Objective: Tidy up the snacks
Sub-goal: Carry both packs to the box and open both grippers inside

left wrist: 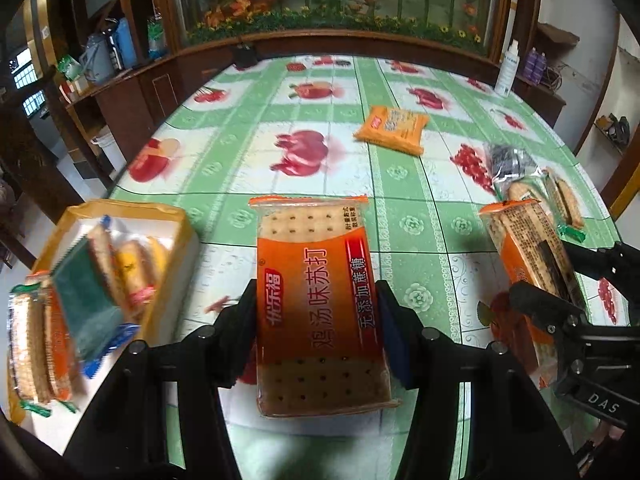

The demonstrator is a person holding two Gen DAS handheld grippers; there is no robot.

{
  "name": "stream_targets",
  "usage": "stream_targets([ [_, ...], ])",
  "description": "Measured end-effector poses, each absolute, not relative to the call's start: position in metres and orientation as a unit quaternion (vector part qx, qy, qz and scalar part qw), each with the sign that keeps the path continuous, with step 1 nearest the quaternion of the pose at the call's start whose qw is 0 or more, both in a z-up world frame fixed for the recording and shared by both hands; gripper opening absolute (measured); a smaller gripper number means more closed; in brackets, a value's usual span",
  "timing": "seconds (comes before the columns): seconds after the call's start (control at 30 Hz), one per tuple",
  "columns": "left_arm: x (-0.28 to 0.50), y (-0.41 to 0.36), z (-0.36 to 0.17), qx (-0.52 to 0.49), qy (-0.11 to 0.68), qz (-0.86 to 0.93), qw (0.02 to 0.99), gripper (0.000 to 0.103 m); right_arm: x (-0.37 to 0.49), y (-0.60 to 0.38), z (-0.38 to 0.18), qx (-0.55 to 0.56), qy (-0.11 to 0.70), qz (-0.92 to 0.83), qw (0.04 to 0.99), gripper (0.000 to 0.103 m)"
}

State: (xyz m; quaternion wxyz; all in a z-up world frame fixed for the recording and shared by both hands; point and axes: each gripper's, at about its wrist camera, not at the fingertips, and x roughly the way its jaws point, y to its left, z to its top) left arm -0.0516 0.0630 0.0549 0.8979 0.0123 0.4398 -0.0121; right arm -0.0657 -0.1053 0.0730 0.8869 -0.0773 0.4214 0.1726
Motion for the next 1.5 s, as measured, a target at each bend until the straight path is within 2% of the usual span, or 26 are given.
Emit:
stream_targets([
  [0.57,-0.102,0.168,0.101,-0.018,0.395,0.051,0.917,0.057,-0.071,0.009,0.111,-0.123,0.374,0.263,0.881,0.059],
  [1.0,-0.137,0.264,0.084,-0.056,0.41,0.119,0.902,0.057,-0.051,0.12,0.101,-0.15,0.38,0.343,0.846,0.059],
  [1.5,-0.164,0.279,0.075,-0.05,0.404,0.127,0.904,0.057,-0.078,0.165,0.077,-0.168,0.403,0.392,0.809,0.06],
])
